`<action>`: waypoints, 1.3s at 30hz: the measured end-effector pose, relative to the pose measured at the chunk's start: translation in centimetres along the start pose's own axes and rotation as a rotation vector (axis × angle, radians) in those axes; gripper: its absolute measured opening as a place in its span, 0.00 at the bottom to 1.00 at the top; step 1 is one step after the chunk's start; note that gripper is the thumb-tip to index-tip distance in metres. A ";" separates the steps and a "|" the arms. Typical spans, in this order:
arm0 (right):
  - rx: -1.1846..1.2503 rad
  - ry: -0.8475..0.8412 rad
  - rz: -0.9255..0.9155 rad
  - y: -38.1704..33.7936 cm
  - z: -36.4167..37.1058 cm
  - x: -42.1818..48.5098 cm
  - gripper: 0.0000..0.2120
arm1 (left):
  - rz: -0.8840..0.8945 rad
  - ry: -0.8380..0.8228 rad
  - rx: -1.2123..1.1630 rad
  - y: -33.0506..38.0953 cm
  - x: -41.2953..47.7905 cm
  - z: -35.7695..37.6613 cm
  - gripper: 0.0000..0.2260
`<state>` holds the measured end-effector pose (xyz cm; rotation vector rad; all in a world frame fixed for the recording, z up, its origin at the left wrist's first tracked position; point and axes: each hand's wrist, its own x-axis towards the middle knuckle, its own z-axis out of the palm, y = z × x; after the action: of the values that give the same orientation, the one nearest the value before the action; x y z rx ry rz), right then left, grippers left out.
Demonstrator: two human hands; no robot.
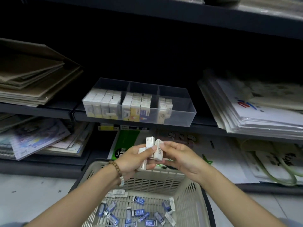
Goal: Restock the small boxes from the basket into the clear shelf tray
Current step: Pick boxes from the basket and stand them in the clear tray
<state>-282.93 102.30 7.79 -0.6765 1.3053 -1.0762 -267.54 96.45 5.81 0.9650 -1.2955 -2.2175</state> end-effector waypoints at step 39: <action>-0.010 -0.057 -0.034 1.8 1.1 0.1 0.22 | 0.092 0.276 0.062 -0.9 0.4 -0.4 0.22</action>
<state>-281.44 102.78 6.34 -0.7345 1.2552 -1.0712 -267.52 96.43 4.78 1.1627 -1.2597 -1.9067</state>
